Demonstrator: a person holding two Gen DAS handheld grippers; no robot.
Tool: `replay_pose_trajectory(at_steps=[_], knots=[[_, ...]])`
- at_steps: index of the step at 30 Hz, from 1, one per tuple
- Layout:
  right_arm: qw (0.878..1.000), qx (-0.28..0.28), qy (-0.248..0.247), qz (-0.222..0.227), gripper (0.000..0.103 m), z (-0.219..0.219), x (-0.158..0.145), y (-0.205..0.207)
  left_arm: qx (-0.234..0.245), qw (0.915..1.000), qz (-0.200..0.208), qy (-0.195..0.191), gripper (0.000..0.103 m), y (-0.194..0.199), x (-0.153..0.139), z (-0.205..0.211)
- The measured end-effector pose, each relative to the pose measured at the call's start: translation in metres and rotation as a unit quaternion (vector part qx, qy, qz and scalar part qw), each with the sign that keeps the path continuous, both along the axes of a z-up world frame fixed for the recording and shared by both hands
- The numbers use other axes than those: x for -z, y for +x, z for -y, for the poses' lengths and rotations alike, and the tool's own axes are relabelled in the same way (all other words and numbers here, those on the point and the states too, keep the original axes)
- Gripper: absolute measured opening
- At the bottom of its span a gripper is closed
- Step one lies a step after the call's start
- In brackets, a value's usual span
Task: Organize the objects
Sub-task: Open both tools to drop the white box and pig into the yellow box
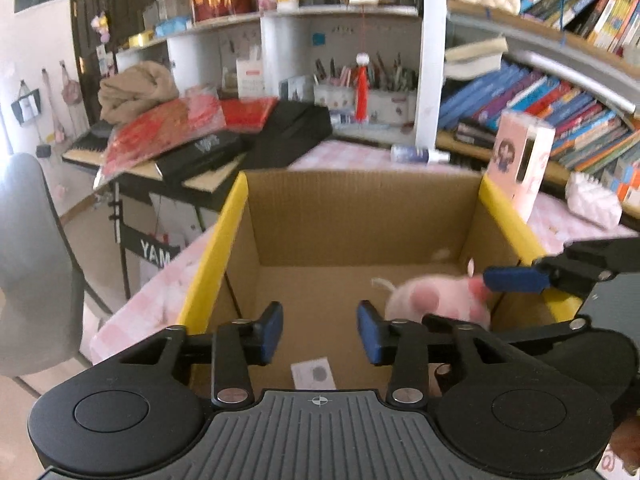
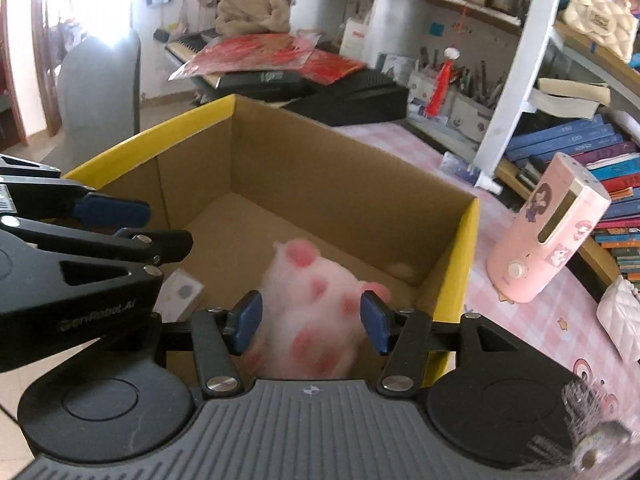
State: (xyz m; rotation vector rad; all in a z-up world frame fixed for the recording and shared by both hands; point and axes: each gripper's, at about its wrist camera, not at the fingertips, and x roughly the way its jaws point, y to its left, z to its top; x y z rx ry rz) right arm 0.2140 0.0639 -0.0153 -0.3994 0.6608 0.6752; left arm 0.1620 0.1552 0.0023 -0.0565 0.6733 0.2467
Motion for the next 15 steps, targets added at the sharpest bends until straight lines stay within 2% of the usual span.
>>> replay_pose_trajectory(at_steps=[8, 15], knots=[[0.998, 0.03, 0.055, 0.024, 0.061, 0.019, -0.026, -0.018, -0.017, 0.9977, 0.065, -0.001, 0.072, -0.034, -0.028, 0.003], [0.994, 0.066, 0.076, 0.051, 0.066, 0.039, -0.044, -0.044, -0.022, 0.9954, 0.093, -0.002, 0.077, -0.064, -0.035, 0.003]])
